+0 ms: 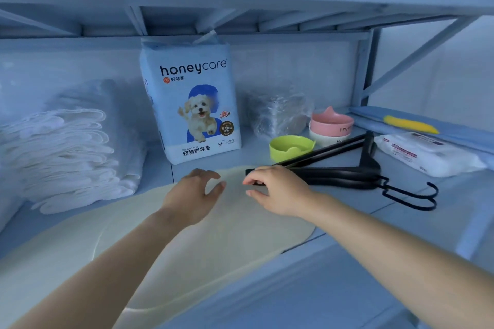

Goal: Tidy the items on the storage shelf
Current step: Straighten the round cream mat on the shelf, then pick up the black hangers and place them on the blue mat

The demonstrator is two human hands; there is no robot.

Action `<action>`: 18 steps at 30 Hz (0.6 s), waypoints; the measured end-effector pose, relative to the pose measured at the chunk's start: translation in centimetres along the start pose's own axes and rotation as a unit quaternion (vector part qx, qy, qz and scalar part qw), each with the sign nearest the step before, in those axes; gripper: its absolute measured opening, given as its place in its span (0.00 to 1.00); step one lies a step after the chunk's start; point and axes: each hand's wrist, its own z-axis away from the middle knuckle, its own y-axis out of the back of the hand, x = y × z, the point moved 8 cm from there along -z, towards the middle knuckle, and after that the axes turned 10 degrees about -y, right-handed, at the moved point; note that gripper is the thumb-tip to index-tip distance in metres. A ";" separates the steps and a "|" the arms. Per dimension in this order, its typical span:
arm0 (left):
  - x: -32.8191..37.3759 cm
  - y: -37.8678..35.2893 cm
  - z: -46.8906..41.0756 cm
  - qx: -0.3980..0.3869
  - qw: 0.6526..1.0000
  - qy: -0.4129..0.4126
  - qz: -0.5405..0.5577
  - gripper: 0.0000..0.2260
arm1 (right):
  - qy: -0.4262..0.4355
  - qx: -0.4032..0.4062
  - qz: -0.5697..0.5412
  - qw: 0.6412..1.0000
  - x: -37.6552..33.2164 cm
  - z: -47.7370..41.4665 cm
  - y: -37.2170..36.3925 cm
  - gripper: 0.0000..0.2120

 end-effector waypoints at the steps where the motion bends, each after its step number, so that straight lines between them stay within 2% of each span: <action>1: 1.2 -0.1 -0.1 -0.009 1.000 -0.021 0.000 0.18 | -0.014 0.001 0.009 1.000 0.4 0.8 0.3 0.12; 4: 5.0 -0.9 0.0 -0.018 0.997 -0.071 0.020 0.18 | -0.052 0.014 0.034 0.998 1.5 2.9 1.8 0.13; 10: 11.8 -1.0 -0.9 0.026 0.988 -0.145 0.041 0.14 | -0.110 0.053 0.043 0.992 4.0 7.0 6.9 0.12; 18: 22.9 -1.8 -3.3 0.056 0.967 -0.233 0.086 0.14 | -0.163 0.112 0.061 0.978 10.8 13.0 14.7 0.10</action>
